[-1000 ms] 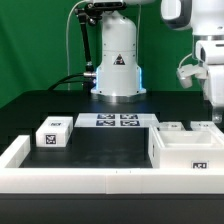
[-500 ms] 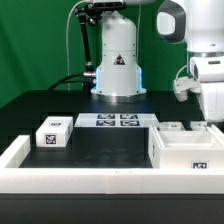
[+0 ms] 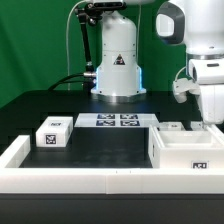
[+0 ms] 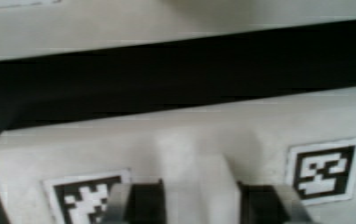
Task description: Assemble cabinet
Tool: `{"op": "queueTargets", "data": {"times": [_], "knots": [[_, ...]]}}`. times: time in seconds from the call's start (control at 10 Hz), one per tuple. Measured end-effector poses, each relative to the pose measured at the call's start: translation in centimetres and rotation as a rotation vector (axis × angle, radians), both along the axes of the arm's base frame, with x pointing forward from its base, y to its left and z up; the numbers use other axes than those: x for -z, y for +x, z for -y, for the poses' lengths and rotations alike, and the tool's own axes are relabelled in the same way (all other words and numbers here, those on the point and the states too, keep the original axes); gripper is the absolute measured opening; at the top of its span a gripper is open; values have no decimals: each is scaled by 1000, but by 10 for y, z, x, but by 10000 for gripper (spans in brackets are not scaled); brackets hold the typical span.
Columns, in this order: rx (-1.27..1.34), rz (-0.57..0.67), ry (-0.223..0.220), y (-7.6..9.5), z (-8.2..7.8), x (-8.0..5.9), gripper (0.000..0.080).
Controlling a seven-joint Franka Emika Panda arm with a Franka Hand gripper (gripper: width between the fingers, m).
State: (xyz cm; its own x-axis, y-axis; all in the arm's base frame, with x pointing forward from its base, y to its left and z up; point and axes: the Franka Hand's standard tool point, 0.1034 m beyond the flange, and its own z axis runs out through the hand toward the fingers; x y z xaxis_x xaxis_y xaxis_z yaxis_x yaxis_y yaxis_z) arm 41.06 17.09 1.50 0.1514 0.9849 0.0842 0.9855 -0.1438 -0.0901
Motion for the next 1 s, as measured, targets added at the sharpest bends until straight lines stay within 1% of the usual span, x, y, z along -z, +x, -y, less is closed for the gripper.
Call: {"op": "queueTargets", "data": {"times": [0.5,0.6,0.7,0.9,1.0], "knots": [[2,0,-1,1,1,-1,68],[3,-3,-16,2,4,-10,68],[4,7,-29,6,6,-22,68],[5,13,-58,13,16,-44,68],[6,21,-63,17,20,-50,68]]}}
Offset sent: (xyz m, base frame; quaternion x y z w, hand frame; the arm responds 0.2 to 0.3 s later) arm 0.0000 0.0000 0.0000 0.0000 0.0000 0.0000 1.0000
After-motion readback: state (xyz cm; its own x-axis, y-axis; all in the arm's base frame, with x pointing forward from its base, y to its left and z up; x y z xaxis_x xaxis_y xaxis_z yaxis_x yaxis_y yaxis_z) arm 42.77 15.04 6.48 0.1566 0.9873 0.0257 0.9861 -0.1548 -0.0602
